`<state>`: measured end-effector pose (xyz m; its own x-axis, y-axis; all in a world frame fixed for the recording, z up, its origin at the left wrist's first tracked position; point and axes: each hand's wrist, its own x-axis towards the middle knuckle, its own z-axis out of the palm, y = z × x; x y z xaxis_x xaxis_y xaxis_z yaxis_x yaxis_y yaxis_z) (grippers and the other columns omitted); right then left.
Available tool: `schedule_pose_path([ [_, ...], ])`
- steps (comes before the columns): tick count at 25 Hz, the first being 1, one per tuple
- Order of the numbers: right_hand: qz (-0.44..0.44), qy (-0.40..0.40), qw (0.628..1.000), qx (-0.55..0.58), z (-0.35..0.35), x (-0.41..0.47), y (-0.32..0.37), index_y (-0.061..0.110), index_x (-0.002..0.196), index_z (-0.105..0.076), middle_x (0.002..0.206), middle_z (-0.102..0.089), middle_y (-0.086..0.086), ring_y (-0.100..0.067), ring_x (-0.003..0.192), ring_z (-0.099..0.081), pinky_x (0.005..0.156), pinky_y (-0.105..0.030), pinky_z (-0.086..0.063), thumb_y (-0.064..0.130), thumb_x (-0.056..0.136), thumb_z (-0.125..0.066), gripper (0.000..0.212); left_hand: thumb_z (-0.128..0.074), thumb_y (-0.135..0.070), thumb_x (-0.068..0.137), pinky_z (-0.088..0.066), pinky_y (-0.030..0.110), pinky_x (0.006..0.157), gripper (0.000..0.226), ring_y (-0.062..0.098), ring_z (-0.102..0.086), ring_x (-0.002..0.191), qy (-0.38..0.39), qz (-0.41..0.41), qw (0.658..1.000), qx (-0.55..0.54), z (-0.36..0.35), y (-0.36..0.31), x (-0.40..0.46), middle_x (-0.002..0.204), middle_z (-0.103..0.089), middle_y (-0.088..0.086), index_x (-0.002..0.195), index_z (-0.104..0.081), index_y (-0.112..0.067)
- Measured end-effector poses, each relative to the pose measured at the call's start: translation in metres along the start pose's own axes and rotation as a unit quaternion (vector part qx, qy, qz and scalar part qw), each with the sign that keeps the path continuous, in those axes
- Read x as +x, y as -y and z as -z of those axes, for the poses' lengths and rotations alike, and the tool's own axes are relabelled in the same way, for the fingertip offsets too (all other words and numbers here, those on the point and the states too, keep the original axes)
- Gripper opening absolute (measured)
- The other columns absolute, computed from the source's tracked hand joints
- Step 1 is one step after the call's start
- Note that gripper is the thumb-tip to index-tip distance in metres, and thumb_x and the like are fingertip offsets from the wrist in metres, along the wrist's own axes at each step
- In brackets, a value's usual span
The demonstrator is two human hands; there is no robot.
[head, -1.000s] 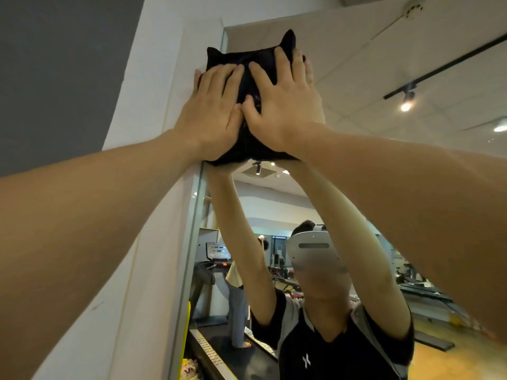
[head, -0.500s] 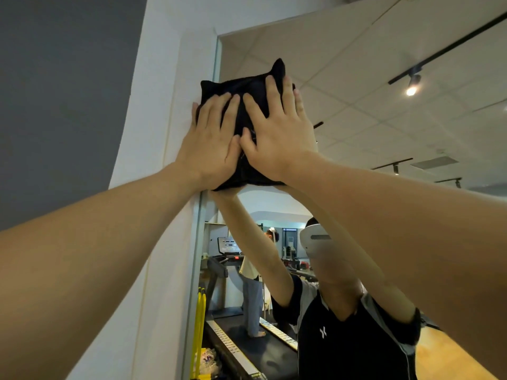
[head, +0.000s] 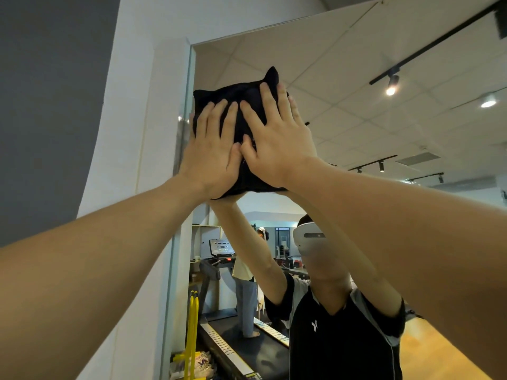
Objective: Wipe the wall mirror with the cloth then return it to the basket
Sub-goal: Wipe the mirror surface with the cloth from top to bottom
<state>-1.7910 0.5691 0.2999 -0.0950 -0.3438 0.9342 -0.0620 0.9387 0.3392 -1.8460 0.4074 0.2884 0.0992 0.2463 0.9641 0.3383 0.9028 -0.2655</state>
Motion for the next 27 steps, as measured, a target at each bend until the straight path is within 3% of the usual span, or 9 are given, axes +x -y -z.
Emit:
schedule_pose_path([
  [5,-0.010,0.005,1.000,-0.002,0.017,-0.016,-0.034,0.020,0.165,-0.021,0.173,-0.006,-0.020,-0.042,0.160,0.003,0.131,-0.052,-0.002,0.049,0.099,-0.020,0.072,-0.024,-0.039,0.098,-0.011,0.059,0.127,0.070,0.036,-0.016,0.155,-0.012,-0.009,0.999,-0.037,-0.001,-0.041,0.012,0.166,-0.023,0.017,0.161,-0.022,-0.008],
  [10,-0.015,0.003,1.000,-0.017,0.034,-0.031,-0.075,0.021,0.165,-0.021,0.173,-0.007,-0.020,-0.041,0.160,0.001,0.131,-0.051,-0.002,0.048,0.100,-0.024,0.070,-0.027,-0.038,0.098,-0.024,0.061,0.122,0.069,0.036,-0.018,0.155,-0.029,-0.005,0.998,-0.055,-0.003,-0.086,0.027,0.165,-0.026,0.018,0.160,-0.025,-0.008],
  [18,-0.032,-0.004,0.999,-0.039,0.064,-0.058,-0.146,0.023,0.165,-0.022,0.173,-0.008,-0.017,-0.038,0.160,0.000,0.130,-0.049,-0.005,0.045,0.105,-0.030,0.064,-0.028,-0.039,0.096,-0.024,0.063,0.121,0.070,0.038,-0.023,0.153,-0.047,-0.020,0.996,-0.078,-0.008,-0.163,0.055,0.163,-0.031,0.020,0.158,-0.031,-0.007],
  [22,-0.049,-0.010,0.998,-0.041,0.084,-0.077,-0.188,0.025,0.165,-0.022,0.174,-0.008,-0.014,-0.035,0.161,0.000,0.128,-0.050,-0.014,0.042,0.108,-0.035,0.061,-0.026,-0.040,0.096,-0.014,0.062,0.125,0.070,0.037,-0.025,0.153,-0.049,-0.020,0.996,-0.067,-0.008,-0.215,0.068,0.162,-0.033,0.019,0.158,-0.033,-0.008],
  [27,-0.056,-0.010,0.997,-0.043,0.106,-0.099,-0.242,0.027,0.165,-0.023,0.174,-0.009,-0.013,-0.034,0.161,-0.001,0.128,-0.053,-0.017,0.045,0.104,-0.029,0.064,-0.023,-0.041,0.095,-0.007,0.060,0.127,0.072,0.036,-0.021,0.154,-0.043,-0.027,0.997,-0.064,-0.010,-0.272,0.086,0.164,-0.030,0.018,0.160,-0.029,-0.009],
])
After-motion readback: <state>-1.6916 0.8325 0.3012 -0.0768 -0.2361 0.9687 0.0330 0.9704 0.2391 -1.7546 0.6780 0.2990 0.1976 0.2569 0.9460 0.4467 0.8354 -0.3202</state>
